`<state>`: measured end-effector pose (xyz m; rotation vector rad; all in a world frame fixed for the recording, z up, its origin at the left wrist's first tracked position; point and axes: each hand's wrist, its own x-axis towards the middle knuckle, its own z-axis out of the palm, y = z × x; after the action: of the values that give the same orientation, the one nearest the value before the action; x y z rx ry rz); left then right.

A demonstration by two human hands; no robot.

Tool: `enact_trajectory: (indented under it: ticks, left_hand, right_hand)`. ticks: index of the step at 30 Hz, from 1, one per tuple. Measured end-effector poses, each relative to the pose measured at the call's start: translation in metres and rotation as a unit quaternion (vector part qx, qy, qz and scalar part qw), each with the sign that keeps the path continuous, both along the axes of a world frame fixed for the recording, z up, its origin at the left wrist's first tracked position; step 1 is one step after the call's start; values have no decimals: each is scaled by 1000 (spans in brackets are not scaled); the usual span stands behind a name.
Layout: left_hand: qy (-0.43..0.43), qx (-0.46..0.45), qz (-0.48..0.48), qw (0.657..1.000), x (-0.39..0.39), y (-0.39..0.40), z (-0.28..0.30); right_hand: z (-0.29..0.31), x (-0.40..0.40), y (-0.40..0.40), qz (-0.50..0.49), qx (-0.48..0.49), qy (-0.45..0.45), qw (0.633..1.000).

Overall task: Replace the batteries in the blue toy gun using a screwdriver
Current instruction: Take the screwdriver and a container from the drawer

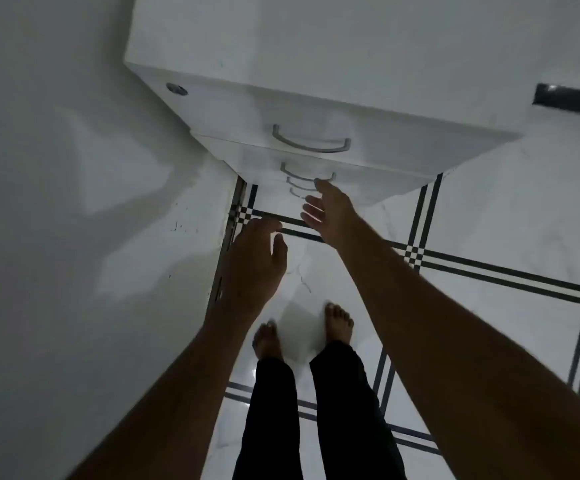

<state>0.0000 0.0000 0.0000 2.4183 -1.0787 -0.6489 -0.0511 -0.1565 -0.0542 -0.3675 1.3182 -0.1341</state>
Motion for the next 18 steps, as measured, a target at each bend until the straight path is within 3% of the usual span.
enact_trajectory:
  ticks: [4,9,18]
  left_hand:
    - [15,-22,27,999,16,0,-14]
    - [18,-52,23,998,33,17,-14]
    - [29,-95,62,993,23,61,11]
  right_hand:
    - [-23,21,-9,-125,2,-12,992]
    - [-31,22,7,-139,-41,-26,989]
    - [-22,-17,92,-153,19,20,988]
